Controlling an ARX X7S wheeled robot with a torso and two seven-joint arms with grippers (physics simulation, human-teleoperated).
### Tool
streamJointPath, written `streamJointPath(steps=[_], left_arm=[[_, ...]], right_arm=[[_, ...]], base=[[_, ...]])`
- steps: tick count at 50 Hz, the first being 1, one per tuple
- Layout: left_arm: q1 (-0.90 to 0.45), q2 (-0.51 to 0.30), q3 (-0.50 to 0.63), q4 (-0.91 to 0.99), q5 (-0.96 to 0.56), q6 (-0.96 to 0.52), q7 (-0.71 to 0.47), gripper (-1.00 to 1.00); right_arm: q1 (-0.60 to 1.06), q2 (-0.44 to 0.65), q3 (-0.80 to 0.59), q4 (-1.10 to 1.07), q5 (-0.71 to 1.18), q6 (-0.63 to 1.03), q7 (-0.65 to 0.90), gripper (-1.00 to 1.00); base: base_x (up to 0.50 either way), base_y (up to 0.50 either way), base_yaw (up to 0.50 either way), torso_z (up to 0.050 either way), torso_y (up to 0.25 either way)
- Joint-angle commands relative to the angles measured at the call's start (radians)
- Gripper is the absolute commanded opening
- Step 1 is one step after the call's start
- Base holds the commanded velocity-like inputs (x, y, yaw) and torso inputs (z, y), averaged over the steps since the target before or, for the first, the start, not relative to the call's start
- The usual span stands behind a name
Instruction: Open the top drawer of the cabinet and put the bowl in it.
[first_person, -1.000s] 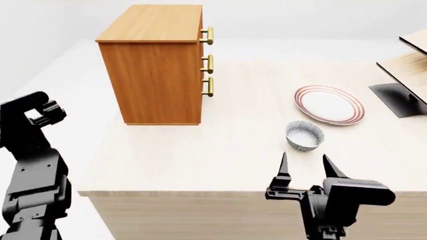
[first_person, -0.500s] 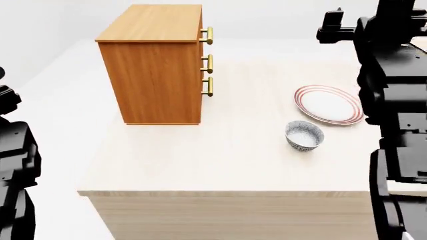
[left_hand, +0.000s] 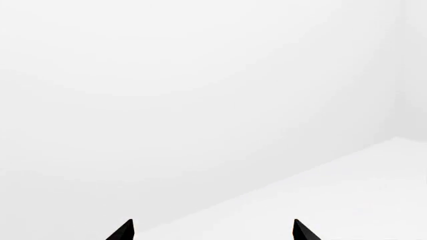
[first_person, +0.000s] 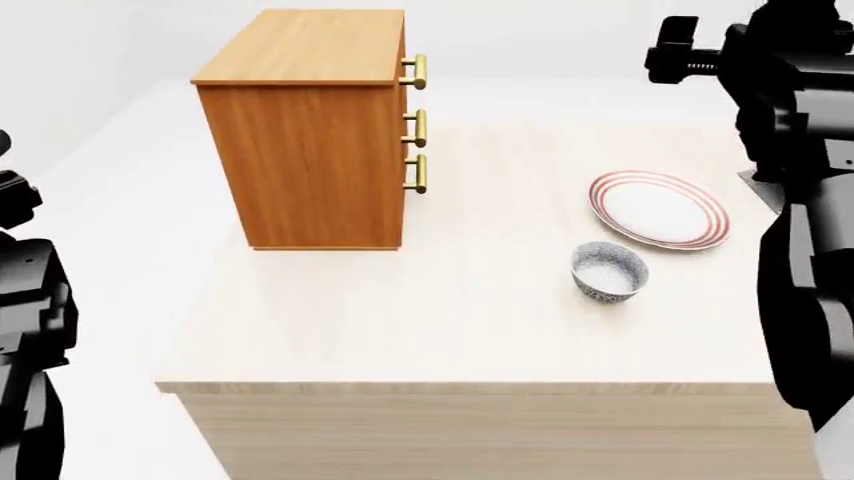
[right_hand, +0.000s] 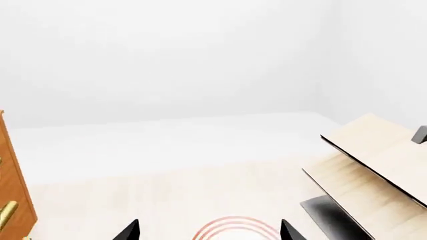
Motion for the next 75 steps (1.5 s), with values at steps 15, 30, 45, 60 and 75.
streamJointPath(steps=[15,30,45,60,75], left_arm=[[-0.004,0.000,0.013,-0.003,-0.001,-0.007,0.002,1.00],[-0.005,0.000,0.016,-0.003,-0.001,-0.011,0.003,1.00],[-0.007,0.000,0.017,-0.003,-0.001,-0.013,0.003,1.00],[-0.008,0.000,0.018,-0.003,-0.001,-0.014,0.002,1.00],[-0.010,0.000,0.018,-0.003,-0.001,-0.015,0.001,1.00]], right_arm=[[0.016,0.010,0.069,0.047,-0.062,0.051,0.013,1.00],[0.013,0.012,0.081,0.047,-0.066,0.051,0.016,1.00],[0.012,0.017,0.093,0.047,-0.067,0.054,0.019,1.00],[0.016,0.025,0.104,0.047,-0.067,0.060,0.022,1.00],[0.017,0.026,0.142,0.047,-0.046,0.068,0.020,1.00]], base=[[0.43,0.00,0.00,0.000,0.000],[0.50,0.00,0.00,0.000,0.000],[0.50,0.00,0.00,0.000,0.000],[0.50,0.00,0.00,0.000,0.001],[0.40,0.00,0.00,0.000,0.000]])
